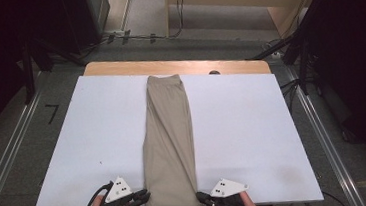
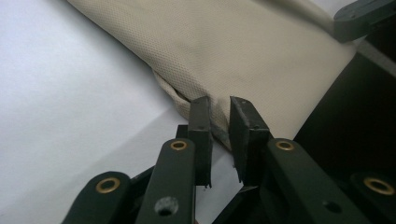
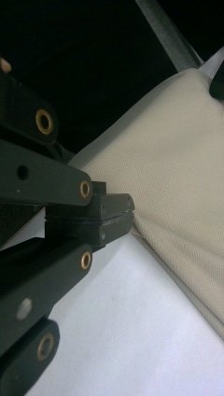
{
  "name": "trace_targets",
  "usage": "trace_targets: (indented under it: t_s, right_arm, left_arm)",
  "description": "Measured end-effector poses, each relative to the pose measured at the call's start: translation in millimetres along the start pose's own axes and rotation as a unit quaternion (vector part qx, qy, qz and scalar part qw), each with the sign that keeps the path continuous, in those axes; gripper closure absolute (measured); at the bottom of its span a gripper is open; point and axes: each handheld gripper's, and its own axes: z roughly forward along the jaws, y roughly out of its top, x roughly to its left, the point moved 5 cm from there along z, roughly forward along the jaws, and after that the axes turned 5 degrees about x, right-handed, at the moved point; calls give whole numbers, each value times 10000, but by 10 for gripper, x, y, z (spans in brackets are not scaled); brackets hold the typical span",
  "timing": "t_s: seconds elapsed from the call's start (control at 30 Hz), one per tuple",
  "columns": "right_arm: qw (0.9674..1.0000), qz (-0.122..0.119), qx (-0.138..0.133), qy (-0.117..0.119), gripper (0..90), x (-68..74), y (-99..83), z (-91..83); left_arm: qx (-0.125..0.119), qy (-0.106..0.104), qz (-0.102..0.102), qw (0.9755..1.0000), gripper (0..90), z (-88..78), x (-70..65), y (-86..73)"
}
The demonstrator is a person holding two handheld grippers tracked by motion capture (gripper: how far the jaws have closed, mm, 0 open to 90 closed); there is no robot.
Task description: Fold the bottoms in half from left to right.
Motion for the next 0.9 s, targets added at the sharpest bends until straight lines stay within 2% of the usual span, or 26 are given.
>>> trace_targets:
  t_s: [0.03, 0.07, 0.1, 0.13, 0.23, 0.3, 0.4, 0.5, 0.57, 0.63, 0.7, 0.8, 0.87, 0.9]
  right_arm:
    - [10000, 45, -23, 8, 838, -1, 0, -1]
    - [10000, 45, -74, -37, 756, -6, 1, -1]
    - [9998, 74, -146, -135, 690, -11, 5, -4]
    - [9996, 98, -196, -196, 668, -16, 10, -6]
    - [9993, 0, -347, -166, 609, -10, 47, -44]
    - [9985, -87, -488, -214, 590, -33, 84, -125]
    - [9969, 18, -782, -120, 446, -129, 148, -267]
    - [9964, 80, -844, 24, 381, -271, 192, -341]
    - [9957, 111, -919, -82, 301, -376, 229, -371]
    - [9947, 144, -1001, -174, 275, -477, 286, -383]
    - [9939, 178, -1079, -157, 184, -571, 362, -376]
    - [9949, 98, -995, -90, 83, -691, 485, -321]
    - [9946, 83, -1033, -80, 22, -775, 574, -285]
    - [9946, 114, -1028, -102, 0, -825, 619, -259]
  left_arm:
    - [0, -18, -4, 10000, 778, -2, -10, 1]
    - [-48, 52, 14, 10000, 736, -4, -25, 5]
    - [-82, 244, 64, 9996, 656, -9, -29, 9]
    - [-170, 341, 118, 9992, 567, -15, -38, 20]
    - [-511, -138, 149, 9985, 445, -84, -71, 80]
    - [-640, -188, 191, 9976, 356, -139, -61, 131]
    - [-948, -364, 159, 9947, 248, -237, 7, 249]
    - [-1119, -421, 213, 9926, 129, -291, 133, 394]
    - [-1220, -523, 230, 9909, 87, -299, 229, 485]
    - [-1326, -559, 243, 9893, 61, -289, 339, 590]
    - [-1391, -520, 247, 9886, 55, -251, 442, 709]
    - [-1399, -479, 270, 9886, 53, -158, 601, 916]
    - [-1420, -556, 246, 9880, 41, -88, 702, 1050]
    - [-1420, -571, 239, 9879, 0, -50, 754, 1116]
